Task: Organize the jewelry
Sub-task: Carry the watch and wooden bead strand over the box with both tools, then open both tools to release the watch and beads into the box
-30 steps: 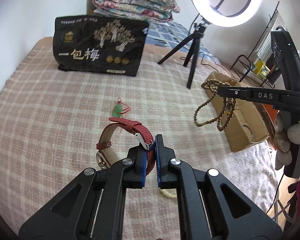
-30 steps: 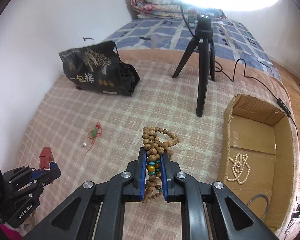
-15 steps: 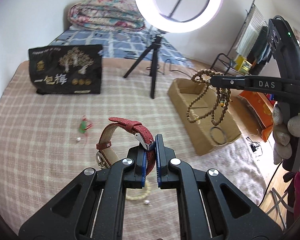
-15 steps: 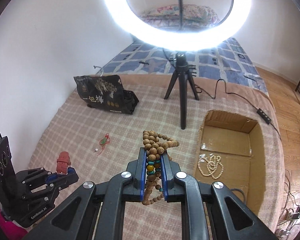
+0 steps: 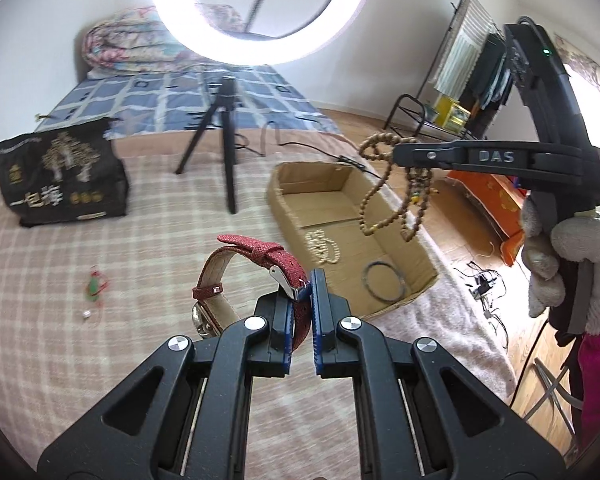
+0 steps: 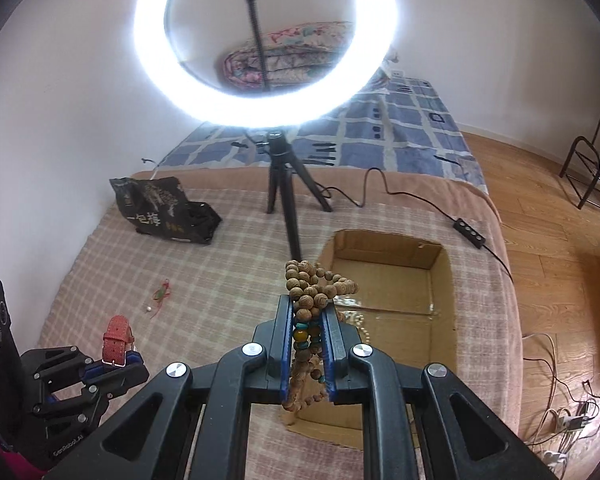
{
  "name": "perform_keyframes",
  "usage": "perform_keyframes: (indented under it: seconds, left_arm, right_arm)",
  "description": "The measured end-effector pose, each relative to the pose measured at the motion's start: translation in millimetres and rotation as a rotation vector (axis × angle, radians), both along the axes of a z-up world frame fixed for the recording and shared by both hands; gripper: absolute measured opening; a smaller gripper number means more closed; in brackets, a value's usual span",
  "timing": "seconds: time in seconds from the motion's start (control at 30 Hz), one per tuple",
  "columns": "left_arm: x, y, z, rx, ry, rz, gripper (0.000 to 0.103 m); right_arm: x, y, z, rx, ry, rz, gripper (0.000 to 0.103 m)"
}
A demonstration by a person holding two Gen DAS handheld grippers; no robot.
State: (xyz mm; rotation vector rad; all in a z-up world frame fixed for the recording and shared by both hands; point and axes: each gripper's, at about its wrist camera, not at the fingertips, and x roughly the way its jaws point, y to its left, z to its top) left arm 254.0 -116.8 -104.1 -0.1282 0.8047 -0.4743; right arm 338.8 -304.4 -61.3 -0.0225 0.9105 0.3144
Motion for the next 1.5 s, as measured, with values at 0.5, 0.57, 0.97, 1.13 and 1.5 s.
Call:
perform_keyframes:
  seconds: [0.5,0.57,0.97,1.13,1.5]
  left_arm:
    - [27.0,-78.3,-19.0,-0.024,0.039,-0.108,0.005]
    - [30.9,-85.9,-21.2,-0.026,0.044,-0.116,0.005]
    - [44.0,-118.6,-43.4,0.022,0.070,-0.146,0.005]
    - [43.8,-127.4,-49.6,0.055,0.064,-0.143,0.005]
    - [39.6,-131.4,-50.5,0.097,0.023,-0.139,0.045]
  right_arm:
    - [33.7,-50.0,-30.2,0.005,0.039,-0.075,0.011]
    - [38.9,-53.7,-35.2,0.014,0.046,-0.082,0.011]
    - [59.0,-63.4,-62.8,0.012,0.084,-0.100,0.011]
    - [61.4,-64.2,-72.8,0.007,0.098,-0.101,0.011]
    - [58.1,-65.0,-73.6,-0.006,0.074,-0.104,0.053]
